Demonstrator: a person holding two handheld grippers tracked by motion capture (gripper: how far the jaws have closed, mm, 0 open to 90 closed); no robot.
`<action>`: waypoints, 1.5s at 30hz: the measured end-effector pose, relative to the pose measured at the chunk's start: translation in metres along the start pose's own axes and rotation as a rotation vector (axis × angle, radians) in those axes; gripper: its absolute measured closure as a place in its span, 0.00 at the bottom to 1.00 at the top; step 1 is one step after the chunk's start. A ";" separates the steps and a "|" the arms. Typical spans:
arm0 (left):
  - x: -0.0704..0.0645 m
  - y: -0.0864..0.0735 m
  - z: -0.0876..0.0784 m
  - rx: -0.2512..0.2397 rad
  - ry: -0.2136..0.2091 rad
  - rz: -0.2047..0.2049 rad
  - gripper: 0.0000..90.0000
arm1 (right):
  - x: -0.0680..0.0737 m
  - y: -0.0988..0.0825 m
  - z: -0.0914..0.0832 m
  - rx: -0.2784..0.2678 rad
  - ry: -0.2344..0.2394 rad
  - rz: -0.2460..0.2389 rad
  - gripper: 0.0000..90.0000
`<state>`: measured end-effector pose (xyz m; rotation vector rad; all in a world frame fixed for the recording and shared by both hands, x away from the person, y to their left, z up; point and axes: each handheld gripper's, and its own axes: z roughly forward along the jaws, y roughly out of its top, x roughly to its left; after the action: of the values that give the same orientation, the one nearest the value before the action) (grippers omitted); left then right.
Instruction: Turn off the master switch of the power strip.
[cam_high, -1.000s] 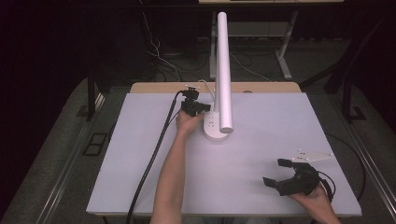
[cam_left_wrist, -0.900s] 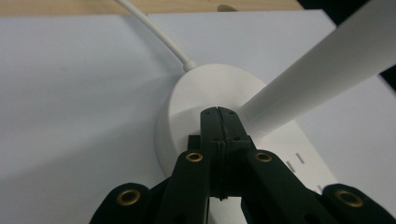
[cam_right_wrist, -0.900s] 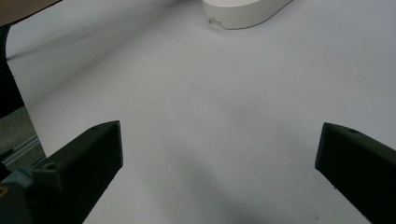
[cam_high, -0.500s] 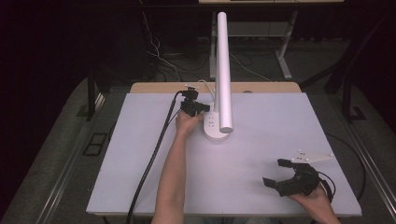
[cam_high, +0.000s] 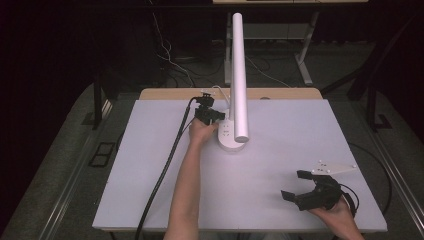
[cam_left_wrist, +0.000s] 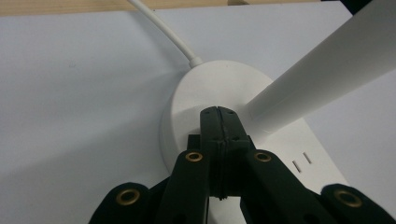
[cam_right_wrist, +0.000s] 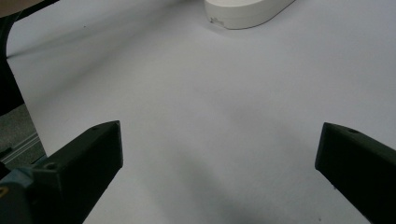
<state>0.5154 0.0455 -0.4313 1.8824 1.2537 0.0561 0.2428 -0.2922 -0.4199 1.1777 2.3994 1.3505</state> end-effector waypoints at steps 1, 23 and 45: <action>0.000 0.000 0.000 -0.001 0.000 -0.003 1.00 | 0.000 0.000 0.000 0.000 -0.001 -0.001 0.00; 0.010 -0.004 -0.015 -0.099 -0.064 -0.041 1.00 | 0.000 -0.001 0.000 0.001 -0.004 -0.002 0.00; 0.007 0.004 -0.077 -0.184 -0.060 0.084 0.95 | -0.002 -0.001 -0.004 -0.019 -0.023 0.002 0.00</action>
<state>0.4864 0.0981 -0.3819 1.7641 1.0905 0.1537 0.2419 -0.2965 -0.4187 1.1839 2.3651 1.3504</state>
